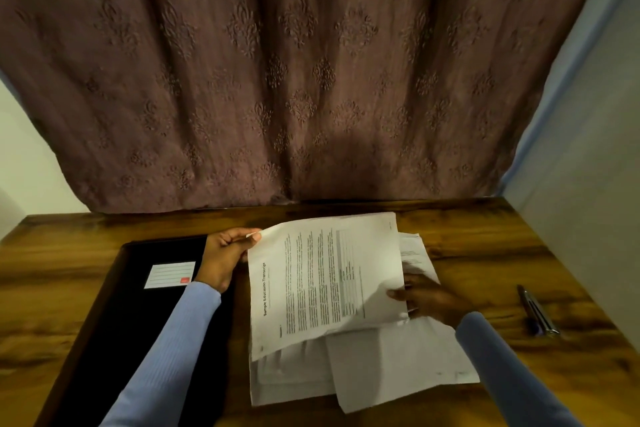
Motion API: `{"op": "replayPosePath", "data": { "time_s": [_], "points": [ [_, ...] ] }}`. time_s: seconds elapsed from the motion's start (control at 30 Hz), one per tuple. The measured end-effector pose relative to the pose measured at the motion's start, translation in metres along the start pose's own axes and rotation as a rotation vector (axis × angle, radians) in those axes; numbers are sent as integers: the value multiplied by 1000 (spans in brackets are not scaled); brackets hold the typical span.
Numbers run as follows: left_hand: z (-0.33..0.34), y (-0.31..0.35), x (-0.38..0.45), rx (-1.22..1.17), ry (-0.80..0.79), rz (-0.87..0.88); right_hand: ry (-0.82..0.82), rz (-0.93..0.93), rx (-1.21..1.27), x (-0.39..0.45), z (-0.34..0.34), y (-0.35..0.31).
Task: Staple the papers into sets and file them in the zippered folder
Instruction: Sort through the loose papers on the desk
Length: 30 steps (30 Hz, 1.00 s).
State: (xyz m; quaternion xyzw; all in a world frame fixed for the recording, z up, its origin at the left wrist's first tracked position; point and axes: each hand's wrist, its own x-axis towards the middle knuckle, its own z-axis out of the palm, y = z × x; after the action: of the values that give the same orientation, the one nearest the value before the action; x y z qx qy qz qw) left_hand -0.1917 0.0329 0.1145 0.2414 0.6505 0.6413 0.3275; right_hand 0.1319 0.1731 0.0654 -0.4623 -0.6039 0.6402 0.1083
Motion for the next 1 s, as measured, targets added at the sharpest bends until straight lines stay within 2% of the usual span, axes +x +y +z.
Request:
{"op": "replayPosePath", "data": {
  "time_s": [0.23, 0.33, 0.57, 0.83, 1.0],
  "points": [
    [-4, -8, 3, -7, 66, -14, 62, 86, 37, -6, -10, -1],
    [-5, -11, 4, 4, 84, -26, 102, 51, 106, -9, -8, 1],
    [-19, -21, 10, 77, 80, -45, 198, -28, 83, -16, -18, 5],
    [-18, -31, 6, 52, 82, -75, 183, -69, 80, -18, -20, 9],
    [-14, -39, 5, 15, 70, -104, 138, 1, 160, -21, -13, 0]
  ]
}}
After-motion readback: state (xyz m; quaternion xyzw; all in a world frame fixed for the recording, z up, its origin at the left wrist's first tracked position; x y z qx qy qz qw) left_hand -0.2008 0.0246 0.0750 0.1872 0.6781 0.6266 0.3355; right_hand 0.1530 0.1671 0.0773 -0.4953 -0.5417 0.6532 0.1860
